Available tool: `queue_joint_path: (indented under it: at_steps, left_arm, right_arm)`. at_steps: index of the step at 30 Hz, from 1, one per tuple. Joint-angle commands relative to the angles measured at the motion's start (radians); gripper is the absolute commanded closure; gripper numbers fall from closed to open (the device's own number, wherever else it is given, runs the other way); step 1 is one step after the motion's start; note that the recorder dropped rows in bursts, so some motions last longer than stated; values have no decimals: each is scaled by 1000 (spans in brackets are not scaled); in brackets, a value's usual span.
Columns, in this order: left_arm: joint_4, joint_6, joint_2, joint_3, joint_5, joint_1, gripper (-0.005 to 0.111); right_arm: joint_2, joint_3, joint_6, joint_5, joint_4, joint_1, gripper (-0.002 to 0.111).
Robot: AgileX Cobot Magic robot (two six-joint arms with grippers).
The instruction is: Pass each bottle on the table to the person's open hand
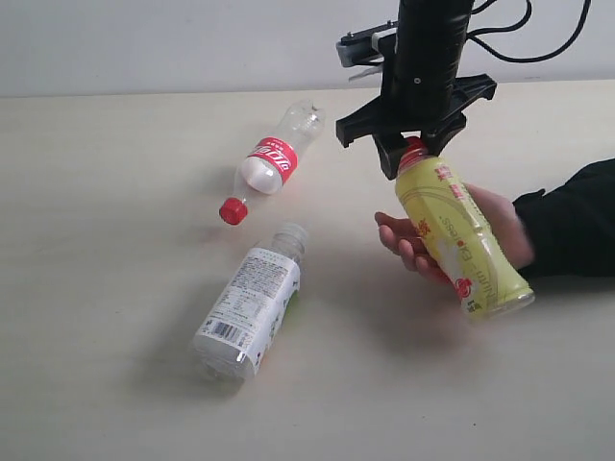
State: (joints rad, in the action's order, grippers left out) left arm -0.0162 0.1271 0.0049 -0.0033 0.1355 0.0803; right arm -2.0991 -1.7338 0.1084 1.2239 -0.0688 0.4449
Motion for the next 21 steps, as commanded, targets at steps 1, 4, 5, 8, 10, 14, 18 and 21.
queue_joint_path:
  at_steps: [1,4,5,8,10,14,18,21]
  left_arm:
    - [5,-2,2,3,-7,0,107]
    - [5,-2,2,3,-7,0,107]
    - [5,-2,2,3,-7,0,107]
    - [5,-2,2,3,-7,0,107]
    - [5,-2,2,3,-7,0,107]
    - [5,-2,2,3,-7,0,107]
    - [5,-2,2,3,-7,0,107]
    - [5,-2,2,3,-7,0,107]
  right_arm:
    - [1,-11,1,-3,-17,-5,106]
    - [1,-11,1,-3,-20,-5,94]
    - [1,-11,1,-3,-20,-5,88]
    - [1,-11,11,-3,-20,-5,70]
    - [1,-11,21,-3,-20,-5,58]
    - [1,-11,21,-3,-20,-5,42]
    - [1,-11,21,-3,-20,-3,35]
    - [1,-11,21,-3,-20,-3,35]
